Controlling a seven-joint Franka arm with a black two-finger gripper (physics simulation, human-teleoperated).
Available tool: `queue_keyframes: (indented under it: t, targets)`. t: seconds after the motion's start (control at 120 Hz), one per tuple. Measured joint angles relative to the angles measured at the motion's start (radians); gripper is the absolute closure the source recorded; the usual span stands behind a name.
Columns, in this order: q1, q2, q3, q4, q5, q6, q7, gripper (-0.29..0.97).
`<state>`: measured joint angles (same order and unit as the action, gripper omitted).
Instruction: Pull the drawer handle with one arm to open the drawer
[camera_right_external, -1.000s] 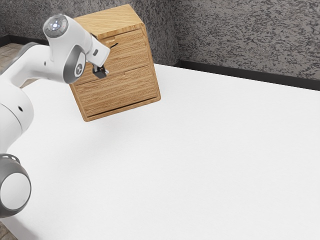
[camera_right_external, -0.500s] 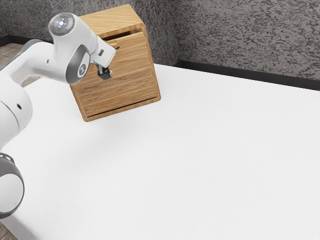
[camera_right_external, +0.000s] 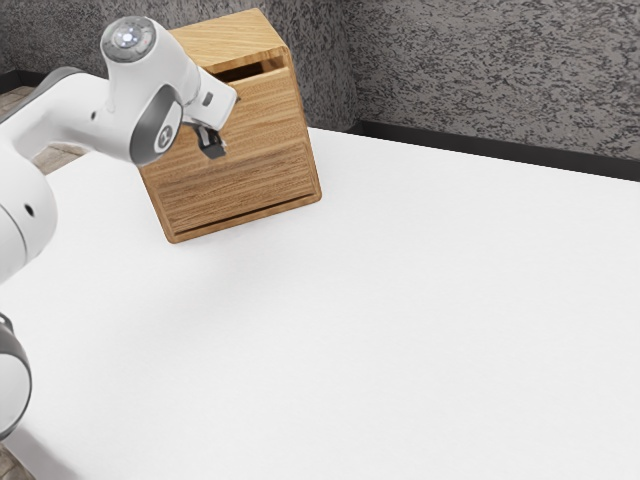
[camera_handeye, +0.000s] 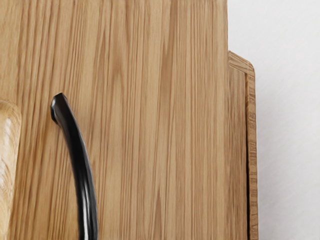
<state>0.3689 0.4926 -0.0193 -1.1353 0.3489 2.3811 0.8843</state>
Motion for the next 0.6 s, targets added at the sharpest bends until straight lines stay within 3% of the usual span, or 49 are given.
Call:
queue_keyframes:
  t: [0.292,0.6]
  targets:
    - [-0.063,-0.03,0.059,-0.063,-0.003,-0.002,-0.057,-0.01]
    - [-0.094,-0.098,0.07,-0.159,0.003,-0.001,-0.109,0.02]
